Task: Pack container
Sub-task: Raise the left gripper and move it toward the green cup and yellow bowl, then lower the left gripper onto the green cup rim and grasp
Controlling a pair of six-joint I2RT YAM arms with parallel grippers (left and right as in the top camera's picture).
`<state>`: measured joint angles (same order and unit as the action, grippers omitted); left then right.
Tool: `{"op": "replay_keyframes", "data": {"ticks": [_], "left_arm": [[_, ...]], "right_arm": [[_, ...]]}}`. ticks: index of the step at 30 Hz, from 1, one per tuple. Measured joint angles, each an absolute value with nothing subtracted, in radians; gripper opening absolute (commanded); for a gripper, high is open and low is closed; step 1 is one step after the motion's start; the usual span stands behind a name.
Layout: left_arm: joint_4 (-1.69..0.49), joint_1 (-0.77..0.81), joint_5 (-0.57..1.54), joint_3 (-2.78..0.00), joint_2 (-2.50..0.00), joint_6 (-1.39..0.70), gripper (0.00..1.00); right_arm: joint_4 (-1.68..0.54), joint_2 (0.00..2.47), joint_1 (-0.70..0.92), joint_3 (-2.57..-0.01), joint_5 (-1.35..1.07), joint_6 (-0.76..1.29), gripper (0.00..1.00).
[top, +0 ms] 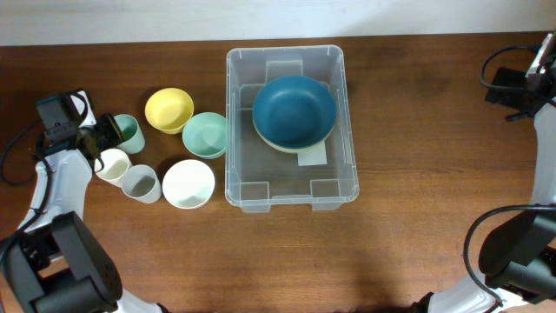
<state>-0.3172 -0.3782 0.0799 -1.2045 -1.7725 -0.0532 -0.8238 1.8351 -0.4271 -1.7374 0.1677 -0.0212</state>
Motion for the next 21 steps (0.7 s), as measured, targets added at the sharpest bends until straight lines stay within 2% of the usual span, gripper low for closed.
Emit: {"op": "replay_keyframes", "data": {"ticks": [10,13,15,19,21], "left_arm": [[-0.285,-0.379,0.079,-1.205,-1.880,-0.053,0.58],[-0.263,-0.379,0.080,-1.206,-1.880,-0.054,0.44],[-0.249,-0.379,0.079,-1.206,-1.880,-0.052,0.39],[-0.224,-0.379,0.079,-1.206,-1.880,-0.054,0.18],[-0.220,-0.379,0.080,-1.206,-1.880,-0.053,0.13]], "right_arm": [[-0.824,1.835,-0.427,-1.737,0.168,-0.021,0.99],[-0.823,1.835,-0.427,-1.737,0.168,-0.022,0.99],[-0.824,1.835,-0.427,-1.737,0.167,-0.021,0.99],[-0.824,1.835,-0.427,-1.737,0.168,-0.022,0.99],[-0.824,1.835,-0.427,-1.737,0.168,-0.022,0.99]]}}
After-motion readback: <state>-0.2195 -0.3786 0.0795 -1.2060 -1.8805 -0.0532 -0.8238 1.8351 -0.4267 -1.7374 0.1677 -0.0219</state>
